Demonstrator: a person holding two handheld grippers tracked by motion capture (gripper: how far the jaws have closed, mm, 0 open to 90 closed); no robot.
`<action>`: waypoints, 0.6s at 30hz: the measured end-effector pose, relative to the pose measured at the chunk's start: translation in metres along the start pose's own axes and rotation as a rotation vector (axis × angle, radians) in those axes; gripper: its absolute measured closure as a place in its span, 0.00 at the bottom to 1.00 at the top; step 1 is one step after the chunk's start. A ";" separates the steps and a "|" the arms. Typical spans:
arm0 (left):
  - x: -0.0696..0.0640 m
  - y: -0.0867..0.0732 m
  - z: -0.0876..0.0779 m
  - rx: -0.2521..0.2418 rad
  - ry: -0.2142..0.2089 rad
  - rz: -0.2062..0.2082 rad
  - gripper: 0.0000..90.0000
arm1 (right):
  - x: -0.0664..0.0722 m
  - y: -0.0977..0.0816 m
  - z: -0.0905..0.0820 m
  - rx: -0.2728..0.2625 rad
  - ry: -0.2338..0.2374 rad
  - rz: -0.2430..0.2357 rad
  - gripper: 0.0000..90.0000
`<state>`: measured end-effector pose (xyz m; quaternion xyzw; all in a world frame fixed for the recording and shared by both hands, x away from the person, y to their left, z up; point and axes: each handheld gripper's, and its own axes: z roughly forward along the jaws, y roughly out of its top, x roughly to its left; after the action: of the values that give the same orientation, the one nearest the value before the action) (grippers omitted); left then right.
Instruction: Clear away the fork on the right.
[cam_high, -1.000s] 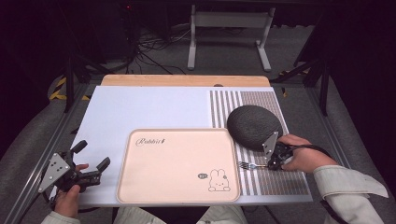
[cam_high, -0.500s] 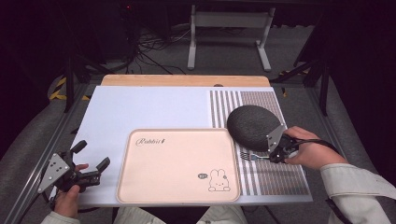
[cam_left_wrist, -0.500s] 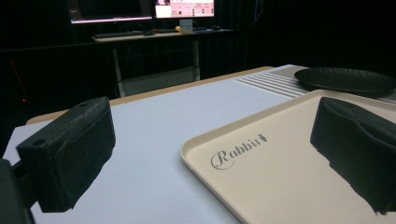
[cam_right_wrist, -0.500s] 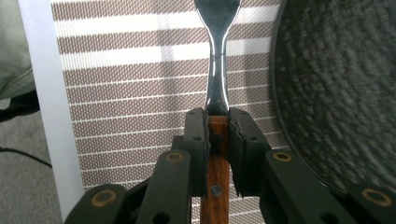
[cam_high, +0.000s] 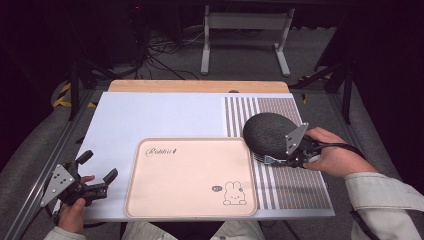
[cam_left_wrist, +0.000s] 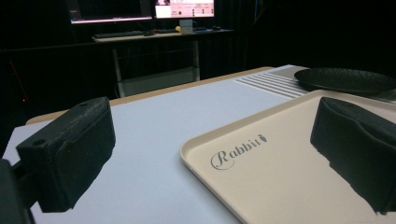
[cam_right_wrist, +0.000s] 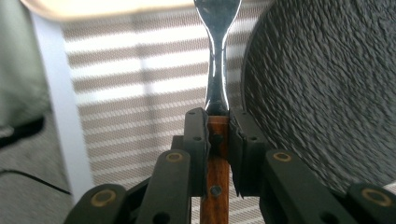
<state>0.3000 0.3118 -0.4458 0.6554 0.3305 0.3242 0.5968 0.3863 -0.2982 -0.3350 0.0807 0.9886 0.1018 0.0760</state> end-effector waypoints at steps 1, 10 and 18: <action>0.000 0.000 0.000 0.000 -0.001 0.001 0.01 | 0.000 0.002 -0.001 -0.003 0.002 0.010 0.87; 0.000 0.000 0.001 -0.003 -0.001 0.002 0.01 | 0.001 0.020 -0.008 -0.027 -0.017 0.044 0.87; 0.000 0.000 0.001 -0.003 -0.003 0.000 0.01 | 0.001 0.037 -0.013 -0.082 0.006 0.189 0.87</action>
<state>0.3009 0.3115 -0.4460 0.6551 0.3291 0.3236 0.5982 0.3890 -0.2648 -0.3148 0.1703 0.9718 0.1491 0.0662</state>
